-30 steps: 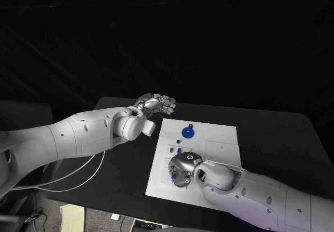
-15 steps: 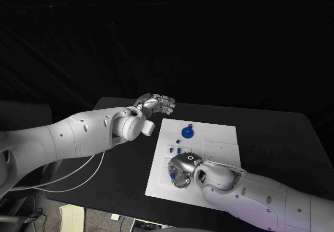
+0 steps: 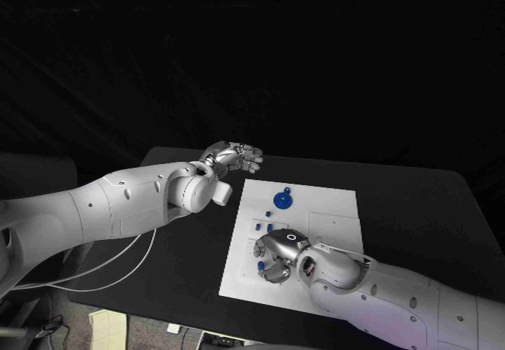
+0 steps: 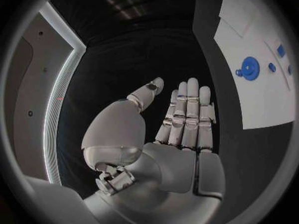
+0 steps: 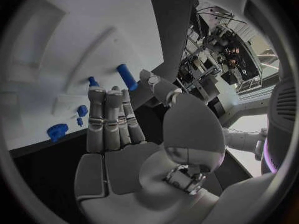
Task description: Assemble the parts on the task board
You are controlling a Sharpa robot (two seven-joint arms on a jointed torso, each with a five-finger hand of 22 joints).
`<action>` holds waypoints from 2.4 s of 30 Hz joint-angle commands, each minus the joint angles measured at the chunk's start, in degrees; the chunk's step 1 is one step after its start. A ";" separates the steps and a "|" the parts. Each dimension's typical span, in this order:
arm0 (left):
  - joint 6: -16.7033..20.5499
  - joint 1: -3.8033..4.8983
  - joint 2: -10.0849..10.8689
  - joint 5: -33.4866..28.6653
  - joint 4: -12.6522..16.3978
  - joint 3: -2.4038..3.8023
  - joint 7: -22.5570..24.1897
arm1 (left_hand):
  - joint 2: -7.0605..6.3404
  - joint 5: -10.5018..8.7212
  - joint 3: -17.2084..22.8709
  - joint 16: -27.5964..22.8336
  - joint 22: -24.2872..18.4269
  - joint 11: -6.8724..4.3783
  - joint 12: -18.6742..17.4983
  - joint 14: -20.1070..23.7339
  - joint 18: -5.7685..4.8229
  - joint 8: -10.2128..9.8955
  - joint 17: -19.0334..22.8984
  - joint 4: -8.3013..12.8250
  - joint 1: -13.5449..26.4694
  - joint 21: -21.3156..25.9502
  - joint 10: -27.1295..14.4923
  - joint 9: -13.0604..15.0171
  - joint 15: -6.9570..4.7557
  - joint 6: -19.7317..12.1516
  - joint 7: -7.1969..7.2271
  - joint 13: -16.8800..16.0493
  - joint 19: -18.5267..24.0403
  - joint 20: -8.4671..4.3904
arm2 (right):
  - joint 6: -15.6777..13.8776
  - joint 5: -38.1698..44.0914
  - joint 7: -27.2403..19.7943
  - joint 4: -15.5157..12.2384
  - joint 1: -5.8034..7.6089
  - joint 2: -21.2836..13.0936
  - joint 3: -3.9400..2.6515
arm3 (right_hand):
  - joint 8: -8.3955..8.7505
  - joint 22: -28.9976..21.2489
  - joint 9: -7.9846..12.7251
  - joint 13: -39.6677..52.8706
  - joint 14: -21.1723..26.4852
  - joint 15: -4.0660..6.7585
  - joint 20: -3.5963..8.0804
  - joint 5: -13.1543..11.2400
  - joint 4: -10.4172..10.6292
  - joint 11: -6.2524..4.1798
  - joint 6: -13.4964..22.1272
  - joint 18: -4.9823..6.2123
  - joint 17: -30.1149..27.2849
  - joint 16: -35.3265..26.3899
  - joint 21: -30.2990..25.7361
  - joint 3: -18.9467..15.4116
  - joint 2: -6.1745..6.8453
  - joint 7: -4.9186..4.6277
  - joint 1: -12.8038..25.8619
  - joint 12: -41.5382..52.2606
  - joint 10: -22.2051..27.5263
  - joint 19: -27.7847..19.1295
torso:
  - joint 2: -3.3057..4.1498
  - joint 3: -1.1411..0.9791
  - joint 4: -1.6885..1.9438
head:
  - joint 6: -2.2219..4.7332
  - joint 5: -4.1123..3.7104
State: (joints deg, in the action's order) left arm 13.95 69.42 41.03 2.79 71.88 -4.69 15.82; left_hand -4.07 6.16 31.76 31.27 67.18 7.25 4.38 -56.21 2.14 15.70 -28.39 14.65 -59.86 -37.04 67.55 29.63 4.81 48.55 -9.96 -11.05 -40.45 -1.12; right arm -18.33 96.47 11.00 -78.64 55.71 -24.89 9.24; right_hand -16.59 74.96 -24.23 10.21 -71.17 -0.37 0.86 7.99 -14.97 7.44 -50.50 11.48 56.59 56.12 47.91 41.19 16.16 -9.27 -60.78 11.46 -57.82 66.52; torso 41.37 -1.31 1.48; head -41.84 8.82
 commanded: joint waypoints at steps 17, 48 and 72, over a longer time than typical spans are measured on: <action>-1.50 0.02 -0.27 -0.28 -2.25 0.00 0.43 | 0.17 -0.36 -0.08 -0.40 0.12 -0.02 0.36 -0.55 0.93 0.25 -0.30 -0.35 0.68 0.41 -0.36 -0.10 -0.15 -0.37 -0.06 0.00 -0.13 0.09 | -4.06 -32.69 -8.59 -8.22 5.72 -11.33 -5.15 | -0.40 0.76 -0.52 4.21 1.73 2.05 -0.81 2.38 1.85 -2.71 2.02 3.52 -0.91 0.90 -1.15 -7.39 -1.89 -1.24 3.56 11.80 -3.53 -1.85 | -0.14 -0.50 -0.48 | 1.00 -1.70; -4.51 -4.24 -0.90 -0.56 -4.52 -0.01 2.88 | 0.13 -0.11 -4.69 -2.33 0.55 0.06 0.37 -0.70 0.94 0.39 -2.50 0.24 4.55 1.10 -0.75 -0.36 -0.08 -0.89 -0.16 0.02 0.10 0.13 | 21.42 -35.14 19.09 -9.54 9.65 -26.03 -3.01 | -2.63 1.29 -5.56 45.07 -4.49 6.51 3.43 -5.19 8.76 -7.34 -1.97 3.52 5.45 11.52 6.74 -4.63 -7.17 2.72 16.84 60.01 -1.59 5.95 | -3.01 -1.38 -2.88 | -0.62 -7.25; -5.42 -5.62 -1.30 -0.23 -4.08 -0.22 3.30 | -0.29 -3.24 -10.46 -4.42 0.47 0.19 0.23 -0.45 1.22 0.20 -4.20 0.99 10.12 2.36 -1.30 -0.78 0.14 -1.66 -0.34 0.16 0.35 0.33 | 20.49 -32.35 19.73 -6.34 4.96 -22.41 -0.56 | -2.89 1.23 -6.71 46.66 -4.40 6.86 3.76 -5.18 7.60 -7.72 -2.78 3.52 5.92 12.09 8.31 -4.25 -7.67 3.11 20.52 59.66 -2.02 5.64 | -5.56 -0.48 -3.33 | -2.24 -8.11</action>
State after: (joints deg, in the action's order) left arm 9.73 63.80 39.79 2.32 67.62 -4.93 18.10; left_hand -4.37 3.14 21.51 27.08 67.65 7.47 4.61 -56.62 2.68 15.70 -32.55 15.63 -50.19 -35.03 66.53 28.93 4.81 47.26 -10.31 -10.98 -40.24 -0.92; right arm 1.89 62.80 30.53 -85.11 61.02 -47.49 8.61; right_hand -19.29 74.94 -30.89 56.82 -75.65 6.14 4.42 3.05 -7.13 0.20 -52.62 11.65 62.42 67.90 55.91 36.94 8.67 -5.88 -40.81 71.15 -59.81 72.23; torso 35.90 -1.92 -1.91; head -43.92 0.80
